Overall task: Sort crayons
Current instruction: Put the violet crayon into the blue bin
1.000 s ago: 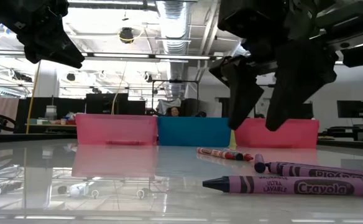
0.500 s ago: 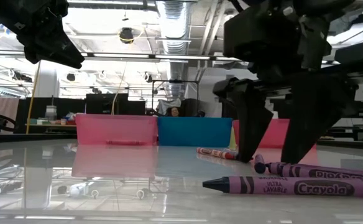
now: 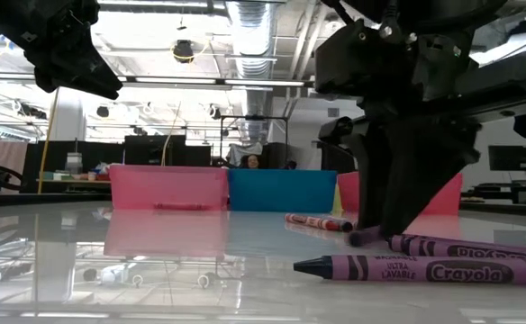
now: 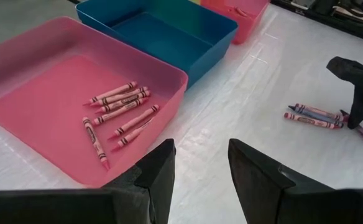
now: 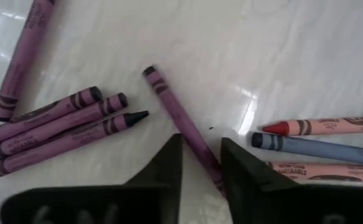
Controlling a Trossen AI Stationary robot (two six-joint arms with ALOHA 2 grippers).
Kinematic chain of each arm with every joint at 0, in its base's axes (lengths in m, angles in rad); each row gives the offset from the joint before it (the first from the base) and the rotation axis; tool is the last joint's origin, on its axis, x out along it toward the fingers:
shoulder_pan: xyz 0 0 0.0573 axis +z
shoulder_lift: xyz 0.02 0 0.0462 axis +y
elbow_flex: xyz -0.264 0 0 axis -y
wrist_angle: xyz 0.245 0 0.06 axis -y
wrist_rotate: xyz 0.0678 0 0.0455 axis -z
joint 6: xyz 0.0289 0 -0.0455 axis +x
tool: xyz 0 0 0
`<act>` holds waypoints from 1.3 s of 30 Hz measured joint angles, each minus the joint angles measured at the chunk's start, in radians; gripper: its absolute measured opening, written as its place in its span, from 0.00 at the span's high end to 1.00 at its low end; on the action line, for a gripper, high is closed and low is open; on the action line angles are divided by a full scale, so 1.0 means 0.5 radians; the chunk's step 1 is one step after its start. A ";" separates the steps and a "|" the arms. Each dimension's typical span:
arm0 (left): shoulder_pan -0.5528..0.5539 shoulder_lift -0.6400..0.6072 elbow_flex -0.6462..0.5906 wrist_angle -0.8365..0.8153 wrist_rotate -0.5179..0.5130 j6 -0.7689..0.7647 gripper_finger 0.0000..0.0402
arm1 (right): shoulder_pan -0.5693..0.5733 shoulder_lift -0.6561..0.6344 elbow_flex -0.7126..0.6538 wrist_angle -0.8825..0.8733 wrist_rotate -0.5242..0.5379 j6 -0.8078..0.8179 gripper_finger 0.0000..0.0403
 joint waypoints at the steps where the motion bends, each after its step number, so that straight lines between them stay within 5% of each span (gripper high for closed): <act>1: 0.000 0.000 0.000 0.000 0.000 0.000 0.65 | -0.003 0.001 0.000 0.001 0.005 0.010 0.78; 11: 0.001 0.000 0.001 0.000 0.000 0.000 0.65 | -0.010 0.002 -0.006 0.064 0.054 0.158 0.99; 27: 0.000 0.000 0.001 0.002 0.001 -0.001 0.65 | -0.082 0.002 0.289 0.083 0.174 0.149 0.98; 39: 0.001 -0.001 0.000 0.000 0.006 -0.001 0.65 | -0.390 -0.004 0.499 -0.009 0.203 -0.144 0.98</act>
